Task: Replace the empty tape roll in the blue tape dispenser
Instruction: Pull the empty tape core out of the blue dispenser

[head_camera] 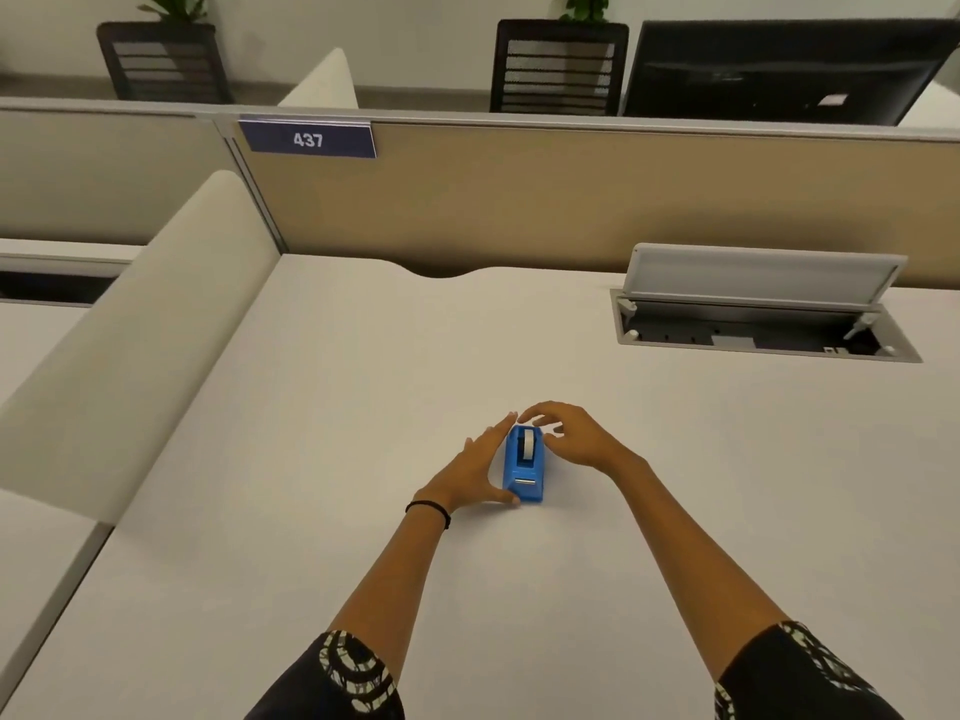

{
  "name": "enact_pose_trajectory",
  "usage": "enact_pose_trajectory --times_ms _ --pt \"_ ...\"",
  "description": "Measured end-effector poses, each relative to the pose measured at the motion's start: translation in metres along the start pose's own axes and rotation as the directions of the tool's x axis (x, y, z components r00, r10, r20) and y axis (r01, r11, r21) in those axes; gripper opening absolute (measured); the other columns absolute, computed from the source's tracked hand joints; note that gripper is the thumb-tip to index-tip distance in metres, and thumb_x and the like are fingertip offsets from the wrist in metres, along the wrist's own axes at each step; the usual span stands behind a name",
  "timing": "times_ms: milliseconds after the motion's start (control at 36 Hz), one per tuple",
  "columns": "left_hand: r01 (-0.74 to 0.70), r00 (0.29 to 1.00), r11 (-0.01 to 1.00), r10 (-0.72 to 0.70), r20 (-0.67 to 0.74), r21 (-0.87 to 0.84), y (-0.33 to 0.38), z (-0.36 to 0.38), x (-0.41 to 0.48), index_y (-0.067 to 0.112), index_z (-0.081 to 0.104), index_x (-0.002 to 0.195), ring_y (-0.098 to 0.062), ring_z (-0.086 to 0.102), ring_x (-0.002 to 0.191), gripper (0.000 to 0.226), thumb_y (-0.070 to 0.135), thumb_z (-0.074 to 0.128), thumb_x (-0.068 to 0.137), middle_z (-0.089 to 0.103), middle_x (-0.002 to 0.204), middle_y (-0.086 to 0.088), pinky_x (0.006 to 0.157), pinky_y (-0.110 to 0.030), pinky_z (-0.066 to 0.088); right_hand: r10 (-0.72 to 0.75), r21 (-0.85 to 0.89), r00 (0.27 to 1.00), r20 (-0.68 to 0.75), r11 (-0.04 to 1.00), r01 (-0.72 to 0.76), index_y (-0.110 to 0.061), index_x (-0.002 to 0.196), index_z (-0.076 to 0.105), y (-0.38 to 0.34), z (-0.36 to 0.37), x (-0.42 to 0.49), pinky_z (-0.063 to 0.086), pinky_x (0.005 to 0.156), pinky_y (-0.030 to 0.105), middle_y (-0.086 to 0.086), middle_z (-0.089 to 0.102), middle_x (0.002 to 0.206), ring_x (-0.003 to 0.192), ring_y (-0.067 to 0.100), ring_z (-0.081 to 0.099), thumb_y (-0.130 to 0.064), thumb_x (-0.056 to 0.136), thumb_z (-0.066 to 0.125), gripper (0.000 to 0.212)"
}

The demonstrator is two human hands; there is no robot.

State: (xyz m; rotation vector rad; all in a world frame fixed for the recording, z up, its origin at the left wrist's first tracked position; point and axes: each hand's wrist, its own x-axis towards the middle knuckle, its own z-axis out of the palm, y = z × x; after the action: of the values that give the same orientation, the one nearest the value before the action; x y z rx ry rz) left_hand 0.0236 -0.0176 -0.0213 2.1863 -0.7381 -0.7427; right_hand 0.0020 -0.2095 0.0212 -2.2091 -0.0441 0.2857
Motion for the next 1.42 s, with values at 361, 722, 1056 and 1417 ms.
enact_pose_trajectory --times_ms 361,722,1056,1417 --pt "0.031 0.998 0.999 -0.032 0.047 0.029 -0.005 0.0 0.003 0.04 -0.009 0.141 -0.025 0.004 0.145 0.107 0.035 0.074 0.073 0.004 0.158 0.002 0.116 -0.047 -0.002 0.02 -0.028 0.999 0.026 0.999 -0.02 -0.009 0.105 0.063 0.004 -0.002 0.007 0.044 0.083 0.024 0.012 0.062 0.117 0.1 0.016 0.057 0.011 0.081 0.053 0.034" --pt "0.044 0.998 0.998 -0.046 0.044 0.041 -0.007 0.002 0.005 0.044 -0.009 0.14 -0.026 0.004 0.145 0.107 0.039 0.074 0.073 0.005 0.158 0.004 0.115 -0.047 -0.003 0.034 -0.1 0.996 0.078 0.995 -0.026 -0.005 0.108 0.061 -0.002 -0.006 0.012 0.045 0.085 0.028 0.016 0.061 0.116 0.097 0.015 0.055 0.007 0.08 0.059 0.031" --pt "0.07 0.997 0.997 -0.071 0.019 0.039 -0.003 0.005 0.005 0.035 -0.004 0.143 -0.027 0.004 0.145 0.106 0.039 0.075 0.072 0.01 0.157 -0.002 0.115 -0.048 -0.003 -0.017 -0.414 0.971 0.239 0.903 0.118 -0.003 0.096 0.06 -0.02 -0.014 0.018 0.049 0.088 0.039 0.015 0.062 0.109 0.097 0.027 0.057 -0.001 0.08 0.066 0.017" --pt "0.075 0.997 0.996 -0.075 0.008 0.05 0.003 0.004 0.001 0.028 0.0 0.145 -0.028 0.006 0.145 0.102 0.036 0.074 0.074 0.012 0.157 -0.004 0.117 -0.047 -0.001 -0.075 -0.613 0.941 0.329 0.741 0.274 -0.007 0.086 0.052 -0.039 -0.013 0.013 0.05 0.08 0.037 0.014 0.06 0.101 0.083 0.024 0.053 -0.004 0.085 0.058 0.007"
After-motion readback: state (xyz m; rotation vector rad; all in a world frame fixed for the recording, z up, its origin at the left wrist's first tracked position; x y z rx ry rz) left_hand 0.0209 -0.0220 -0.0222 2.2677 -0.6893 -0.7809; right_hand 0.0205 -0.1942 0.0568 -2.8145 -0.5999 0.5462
